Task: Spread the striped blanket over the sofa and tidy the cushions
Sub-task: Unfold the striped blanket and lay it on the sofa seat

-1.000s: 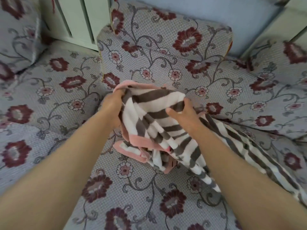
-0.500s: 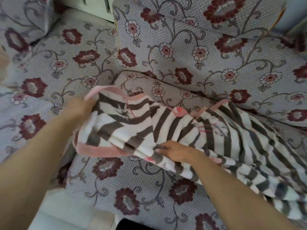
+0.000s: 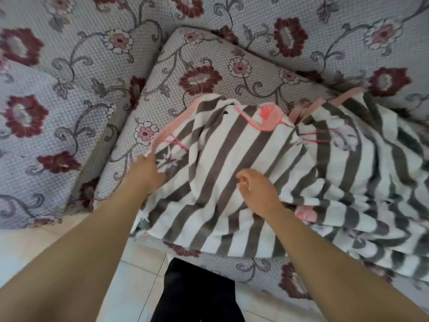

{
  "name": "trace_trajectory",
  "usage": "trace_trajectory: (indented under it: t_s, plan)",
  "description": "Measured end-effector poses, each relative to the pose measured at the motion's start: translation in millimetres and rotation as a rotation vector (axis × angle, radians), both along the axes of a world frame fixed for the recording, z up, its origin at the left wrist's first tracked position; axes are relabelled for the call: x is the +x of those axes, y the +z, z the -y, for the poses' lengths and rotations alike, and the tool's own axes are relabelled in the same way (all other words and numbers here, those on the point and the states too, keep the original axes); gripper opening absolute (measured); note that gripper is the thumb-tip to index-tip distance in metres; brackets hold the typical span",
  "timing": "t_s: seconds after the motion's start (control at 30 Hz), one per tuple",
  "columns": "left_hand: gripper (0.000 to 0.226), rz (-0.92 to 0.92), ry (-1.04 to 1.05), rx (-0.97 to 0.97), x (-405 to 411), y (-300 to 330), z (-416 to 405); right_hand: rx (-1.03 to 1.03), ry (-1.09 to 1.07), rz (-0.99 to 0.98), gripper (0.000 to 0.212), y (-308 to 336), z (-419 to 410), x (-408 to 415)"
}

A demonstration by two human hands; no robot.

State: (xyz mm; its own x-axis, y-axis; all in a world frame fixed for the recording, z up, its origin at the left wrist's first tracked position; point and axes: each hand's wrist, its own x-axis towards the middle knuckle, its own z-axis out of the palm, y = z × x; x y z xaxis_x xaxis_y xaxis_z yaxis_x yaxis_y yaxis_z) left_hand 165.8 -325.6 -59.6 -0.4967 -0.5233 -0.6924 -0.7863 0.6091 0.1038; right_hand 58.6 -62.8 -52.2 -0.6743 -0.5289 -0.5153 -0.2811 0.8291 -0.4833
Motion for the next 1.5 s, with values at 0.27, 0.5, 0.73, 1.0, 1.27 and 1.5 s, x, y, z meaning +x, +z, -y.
trace_trajectory:
  t_s: [0.27,0.5,0.73,1.0,1.27,1.5]
  plan:
    - [0.083,-0.452,-0.261,-0.017,-138,-4,-50,0.292,-0.261,-0.446,0.067,-3,4,-95]
    - [0.034,-0.297,-0.829,-0.122,-123,6,-63,-0.071,0.377,-0.186,0.017,17,-8,-52]
    - [0.027,0.423,-0.627,0.164,-56,22,-37,0.050,0.412,0.197,0.013,15,-20,-22]
    - [0.101,-0.114,-0.486,0.084,-98,-10,-78,0.321,0.260,-0.042,0.078,-7,-15,-75]
    - [0.022,-0.132,-0.238,-0.099,-92,15,-54,0.208,-0.043,-0.322,0.031,28,-29,-116]
    - [0.029,-0.908,0.418,-0.375,-167,127,19,-0.325,-0.534,-0.733,0.014,125,-20,-198]
